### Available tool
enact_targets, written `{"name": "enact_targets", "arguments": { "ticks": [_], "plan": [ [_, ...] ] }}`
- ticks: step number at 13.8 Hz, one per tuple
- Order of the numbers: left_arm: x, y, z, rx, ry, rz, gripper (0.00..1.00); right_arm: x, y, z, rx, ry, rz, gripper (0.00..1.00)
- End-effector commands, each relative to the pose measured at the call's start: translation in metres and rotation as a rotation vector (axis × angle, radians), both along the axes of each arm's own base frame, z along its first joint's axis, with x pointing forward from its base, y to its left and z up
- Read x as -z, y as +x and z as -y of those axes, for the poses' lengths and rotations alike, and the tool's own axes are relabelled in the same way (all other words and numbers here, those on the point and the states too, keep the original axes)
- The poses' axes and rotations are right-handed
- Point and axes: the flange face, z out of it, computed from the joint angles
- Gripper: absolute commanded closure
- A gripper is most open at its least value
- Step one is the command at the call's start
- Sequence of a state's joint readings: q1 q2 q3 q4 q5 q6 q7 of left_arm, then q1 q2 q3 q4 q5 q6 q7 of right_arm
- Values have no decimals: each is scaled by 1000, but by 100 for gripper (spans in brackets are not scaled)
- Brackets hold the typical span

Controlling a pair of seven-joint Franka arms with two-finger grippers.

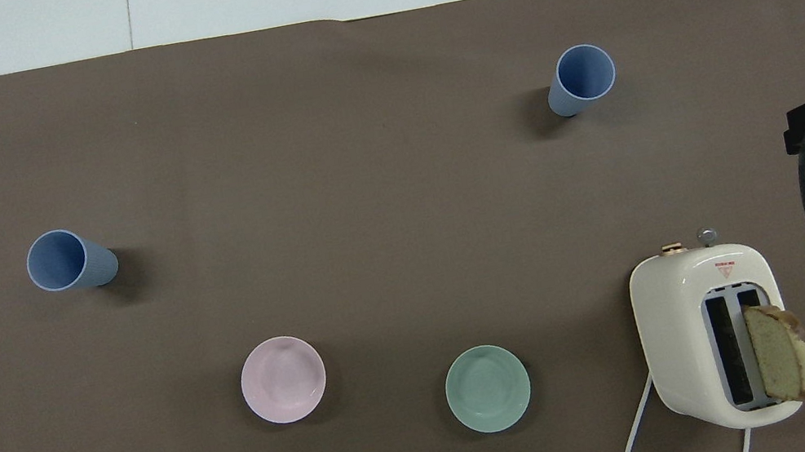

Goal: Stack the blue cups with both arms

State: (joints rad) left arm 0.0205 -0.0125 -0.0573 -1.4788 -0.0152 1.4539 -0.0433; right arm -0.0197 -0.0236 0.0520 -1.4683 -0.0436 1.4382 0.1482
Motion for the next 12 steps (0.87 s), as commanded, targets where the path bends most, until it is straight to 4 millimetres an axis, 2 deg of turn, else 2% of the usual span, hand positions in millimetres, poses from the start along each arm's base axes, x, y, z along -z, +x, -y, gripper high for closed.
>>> {"name": "enact_targets", "arguments": {
  "ticks": [1,7,12],
  "plan": [
    [-1,-8,1,13,1,-3,0,-2,-5,5,-14,23,-3,0],
    [-1,-8,0,14,3,-3,0,-2,-5,5,-15,24,-3,0],
    [-4,-8,7,8,1,2,0,-2,-5,5,-15,24,-3,0]
  ]
}}
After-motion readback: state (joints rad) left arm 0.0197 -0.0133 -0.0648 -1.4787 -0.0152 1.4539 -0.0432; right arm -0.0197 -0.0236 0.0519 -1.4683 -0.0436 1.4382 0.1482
